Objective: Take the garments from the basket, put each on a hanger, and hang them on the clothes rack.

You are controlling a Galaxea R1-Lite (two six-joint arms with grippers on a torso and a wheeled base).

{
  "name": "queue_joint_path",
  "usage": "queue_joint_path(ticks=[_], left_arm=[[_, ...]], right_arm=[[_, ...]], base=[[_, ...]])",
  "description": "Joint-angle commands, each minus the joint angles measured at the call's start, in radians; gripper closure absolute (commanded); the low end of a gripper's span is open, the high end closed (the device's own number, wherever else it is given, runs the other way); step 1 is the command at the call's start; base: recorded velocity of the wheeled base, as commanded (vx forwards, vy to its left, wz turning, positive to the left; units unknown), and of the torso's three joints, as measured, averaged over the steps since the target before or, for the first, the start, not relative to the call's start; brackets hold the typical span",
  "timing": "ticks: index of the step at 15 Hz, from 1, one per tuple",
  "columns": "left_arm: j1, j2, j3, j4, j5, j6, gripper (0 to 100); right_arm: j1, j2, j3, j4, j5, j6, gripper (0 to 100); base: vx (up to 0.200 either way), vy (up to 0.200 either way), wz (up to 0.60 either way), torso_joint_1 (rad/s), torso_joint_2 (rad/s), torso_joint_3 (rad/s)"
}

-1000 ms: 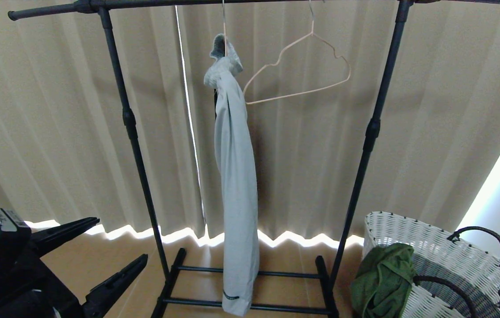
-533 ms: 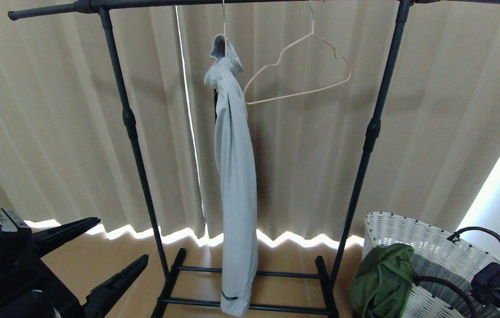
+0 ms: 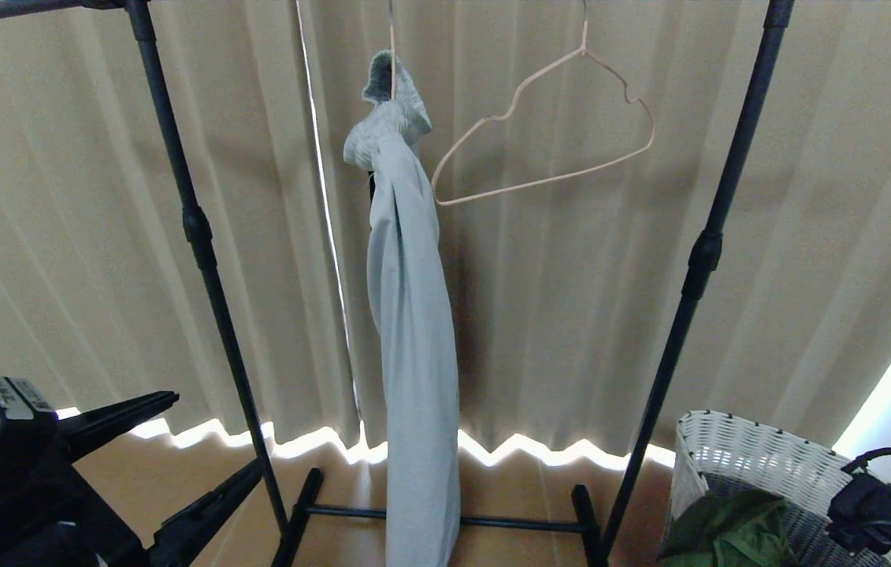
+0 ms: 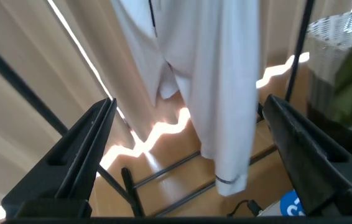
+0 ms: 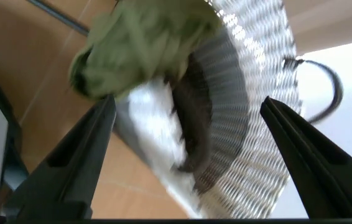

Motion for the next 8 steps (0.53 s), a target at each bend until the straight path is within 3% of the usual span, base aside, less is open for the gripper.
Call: queue_joint_path(ticks=[1,5,8], left_arm=[[-0.008,-0.003,0.005,0.0,0.0,0.0,0],[-0.008,-0.005,0.005,0.0,-0.001,0.0,0],[-0.006,-0.012,0.005,0.0,-0.001,0.0,0]], right_arm=[[0.004,0.03,0.003,0.0,0.006,-0.035,0],[0.009,0.118,-0.003,-0.003,0.012,-0.156,0],[0.027,0.271,-0.003,-0.124,0.012,-0.179,0]], base=[[0.0,0.0,0.0,0.0,0.0,0.0],[0.0,0.0,0.0,0.0,0.0,0.0],[0.0,0.0,0.0,0.0,0.0,0.0]])
